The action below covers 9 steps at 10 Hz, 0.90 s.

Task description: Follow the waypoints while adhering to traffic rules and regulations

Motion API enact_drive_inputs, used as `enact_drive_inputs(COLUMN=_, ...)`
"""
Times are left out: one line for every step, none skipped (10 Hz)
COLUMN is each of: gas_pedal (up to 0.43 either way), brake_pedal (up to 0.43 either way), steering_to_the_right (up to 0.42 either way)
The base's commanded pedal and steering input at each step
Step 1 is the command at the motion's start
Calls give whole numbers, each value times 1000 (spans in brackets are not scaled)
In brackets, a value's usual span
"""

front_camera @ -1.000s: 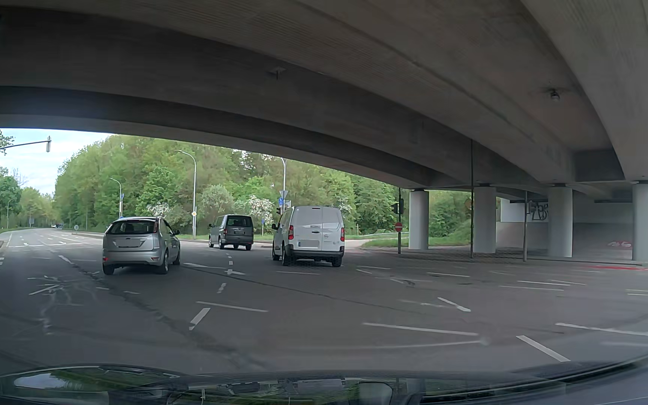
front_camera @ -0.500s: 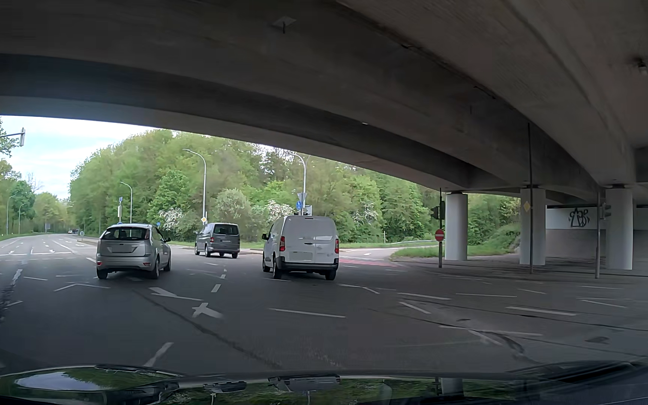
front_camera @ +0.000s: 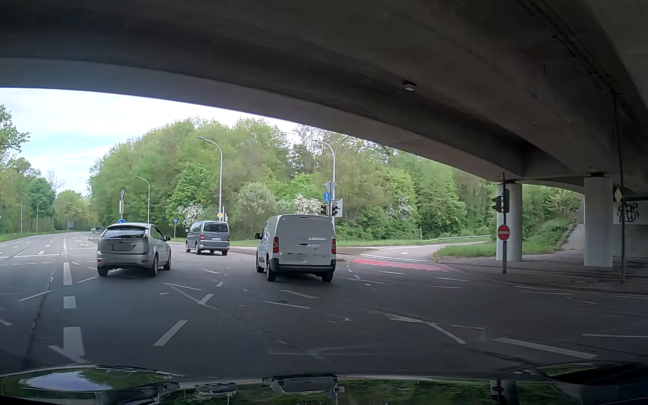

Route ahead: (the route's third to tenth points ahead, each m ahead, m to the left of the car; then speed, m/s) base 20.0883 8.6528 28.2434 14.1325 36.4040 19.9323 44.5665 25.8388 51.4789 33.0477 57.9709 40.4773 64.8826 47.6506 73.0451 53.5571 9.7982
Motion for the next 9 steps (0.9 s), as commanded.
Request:
enact_drive_inputs(gas_pedal=59, brake_pedal=0, steering_to_the_right=-69)
enact_drive_inputs(gas_pedal=59, brake_pedal=0, steering_to_the_right=-69)
enact_drive_inputs(gas_pedal=59, brake_pedal=0, steering_to_the_right=-69)
enact_drive_inputs(gas_pedal=59, brake_pedal=0, steering_to_the_right=-69)
enact_drive_inputs(gas_pedal=59, brake_pedal=0, steering_to_the_right=-69)
enact_drive_inputs(gas_pedal=59, brake_pedal=0, steering_to_the_right=-69)
enact_drive_inputs(gas_pedal=59, brake_pedal=0, steering_to_the_right=-69)
enact_drive_inputs(gas_pedal=59, brake_pedal=0, steering_to_the_right=-69)
enact_drive_inputs(gas_pedal=59, brake_pedal=0, steering_to_the_right=-69)
